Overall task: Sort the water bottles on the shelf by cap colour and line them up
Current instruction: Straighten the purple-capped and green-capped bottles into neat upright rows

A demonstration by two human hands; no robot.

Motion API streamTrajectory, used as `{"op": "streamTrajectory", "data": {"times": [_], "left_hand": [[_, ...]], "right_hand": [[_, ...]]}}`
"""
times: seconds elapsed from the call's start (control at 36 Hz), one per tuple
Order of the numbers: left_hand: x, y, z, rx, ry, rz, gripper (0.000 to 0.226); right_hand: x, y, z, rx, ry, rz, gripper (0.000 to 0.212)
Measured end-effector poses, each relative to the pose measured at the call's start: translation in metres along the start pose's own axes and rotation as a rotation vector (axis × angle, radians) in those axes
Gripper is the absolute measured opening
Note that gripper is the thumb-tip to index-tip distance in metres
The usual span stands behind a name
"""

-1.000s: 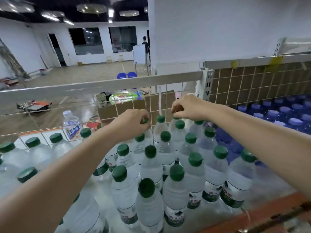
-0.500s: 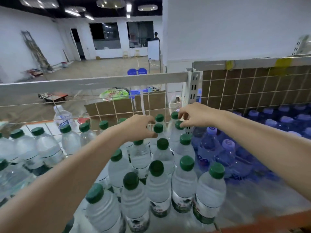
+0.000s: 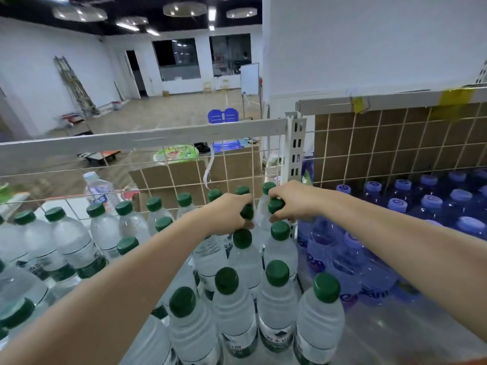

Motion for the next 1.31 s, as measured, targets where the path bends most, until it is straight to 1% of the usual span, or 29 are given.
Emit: {"op": "streamTrajectory", "data": {"times": [0.17, 0.28, 0.39, 0.44, 0.53, 0.61, 0.69, 0.78, 0.83, 0.89, 0.94, 1.0, 1.08, 1.14, 1.19, 1.25, 1.31], "left_hand": [[-0.002, 0.008, 0.004, 0.017, 0.02, 0.01, 0.028], [-0.004, 0.014, 0.002, 0.019, -0.003, -0.011, 0.031], [-0.005, 0.017, -0.001, 0.014, -0.023, -0.029, 0.028], [-0.004, 0.018, 0.0, 0.021, -0.039, -0.045, 0.024], [-0.002, 0.018, -0.001, 0.024, -0.027, -0.054, 0.024], [-0.001, 0.016, -0.004, 0.011, -0.025, -0.048, 0.028], [0.0, 0.012, -0.01, -0.005, -0.022, -0.052, 0.031], [0.0, 0.006, -0.015, -0.023, -0.018, -0.038, 0.045], [-0.004, 0.001, -0.02, -0.031, 0.005, -0.005, 0.054], [-0.011, -0.006, -0.026, -0.034, 0.014, 0.036, 0.055], [-0.019, -0.016, -0.032, -0.038, 0.027, 0.055, 0.05], [-0.024, -0.025, -0.039, -0.05, 0.064, 0.043, 0.044], [-0.02, -0.038, -0.049, -0.062, 0.136, -0.041, 0.042], [-0.013, -0.044, -0.052, -0.059, 0.142, -0.118, 0.041], [-0.005, -0.051, -0.054, -0.049, 0.122, -0.163, 0.033], [-0.002, -0.053, -0.054, -0.041, 0.104, -0.136, 0.026], [-0.004, -0.053, -0.055, -0.029, 0.115, -0.076, 0.023]], "right_hand": [[-0.002, -0.003, 0.005, 0.033, 0.002, -0.033, 0.025], [0.0, -0.004, 0.004, 0.009, 0.0, -0.018, 0.023], [0.0, -0.003, 0.007, 0.02, 0.051, 0.002, 0.021], [0.0, -0.003, 0.009, 0.038, 0.078, 0.004, 0.023], [0.001, -0.003, 0.011, 0.054, 0.112, 0.003, 0.028], [0.003, -0.005, 0.009, 0.067, 0.12, 0.004, 0.032], [0.0, -0.007, 0.007, 0.051, 0.031, 0.042, 0.043], [-0.01, -0.01, -0.002, 0.015, -0.058, 0.111, 0.051], [-0.016, -0.011, -0.011, -0.034, -0.129, 0.178, 0.051], [-0.019, -0.011, -0.022, -0.087, -0.122, 0.214, 0.043], [-0.016, -0.01, -0.034, -0.133, -0.023, 0.175, 0.034], [-0.009, -0.011, -0.046, -0.149, 0.078, 0.078, 0.031], [0.004, -0.014, -0.066, -0.153, 0.105, -0.061, 0.037], [0.013, -0.016, -0.073, -0.137, 0.099, -0.137, 0.041], [0.023, -0.016, -0.077, -0.109, 0.079, -0.204, 0.044], [0.032, -0.014, -0.08, -0.108, 0.027, -0.248, 0.04], [0.038, -0.011, -0.082, -0.119, 0.008, -0.244, 0.029]]}}
Point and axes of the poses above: each hand's wrist, its own y-axis towards the middle knuckle, its own x-axis out of the palm, z = x × y, the point moved 7 cm from there along y, towards the middle knuckle, and after that the axes turned 11 degrees about y, right-handed, at the moved point
